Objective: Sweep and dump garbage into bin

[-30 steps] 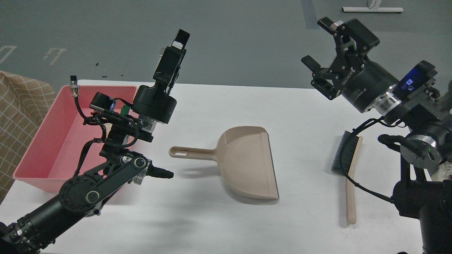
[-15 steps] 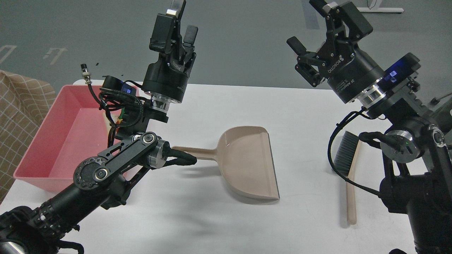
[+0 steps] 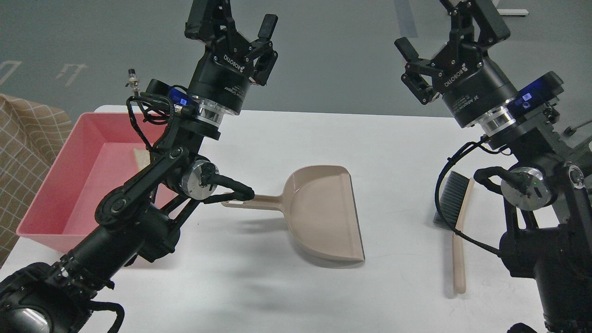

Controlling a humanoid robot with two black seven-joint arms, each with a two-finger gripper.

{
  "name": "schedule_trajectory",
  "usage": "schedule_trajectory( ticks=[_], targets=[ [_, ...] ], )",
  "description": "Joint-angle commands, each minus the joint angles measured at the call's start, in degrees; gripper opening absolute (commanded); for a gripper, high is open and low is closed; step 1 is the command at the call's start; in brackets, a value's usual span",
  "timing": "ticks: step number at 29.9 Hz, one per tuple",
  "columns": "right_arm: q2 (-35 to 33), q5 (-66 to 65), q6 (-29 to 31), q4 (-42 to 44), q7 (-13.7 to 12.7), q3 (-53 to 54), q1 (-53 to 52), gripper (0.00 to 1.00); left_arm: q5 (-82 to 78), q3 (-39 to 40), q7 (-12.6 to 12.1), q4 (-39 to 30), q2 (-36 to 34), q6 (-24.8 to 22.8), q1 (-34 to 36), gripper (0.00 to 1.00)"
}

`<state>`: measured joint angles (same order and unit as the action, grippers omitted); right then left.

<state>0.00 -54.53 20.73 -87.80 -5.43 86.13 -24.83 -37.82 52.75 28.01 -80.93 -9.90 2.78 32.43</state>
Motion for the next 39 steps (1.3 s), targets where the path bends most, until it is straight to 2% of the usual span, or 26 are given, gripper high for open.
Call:
schedule_trajectory(
  ticks=[1,14,20,24,39],
  targets=[
    [0.0,0.0,-1.4,-0.3,1.9,-0.5,0.0,1.0,0.2,0.1,0.0,-0.5,0.1,-2.3,-0.7,0.98],
    [0.0,0.0,-1.4,-0.3,2.1,-2.0,0.6,1.0,7.8,1.8,0.0,1.1,0.0,-4.1,-0.6,0.98],
    [0.0,0.0,-1.6,-0.4,4.1,-3.8,2.3,0.97,7.7,2.0,0.0,1.6,0.1,-4.0,-0.6,0.98],
    [0.0,0.0,-2.5,-0.3,4.0,-3.7,2.9,0.99,7.7,2.1,0.0,1.6,0.1,-4.0,-0.6,0.98],
    [0.0,0.0,-2.5,-0.3,4.0,-3.9,3.0,1.0,7.3,2.1,0.0,1.7,0.4,-4.0,-0.7,0.98]
  ],
)
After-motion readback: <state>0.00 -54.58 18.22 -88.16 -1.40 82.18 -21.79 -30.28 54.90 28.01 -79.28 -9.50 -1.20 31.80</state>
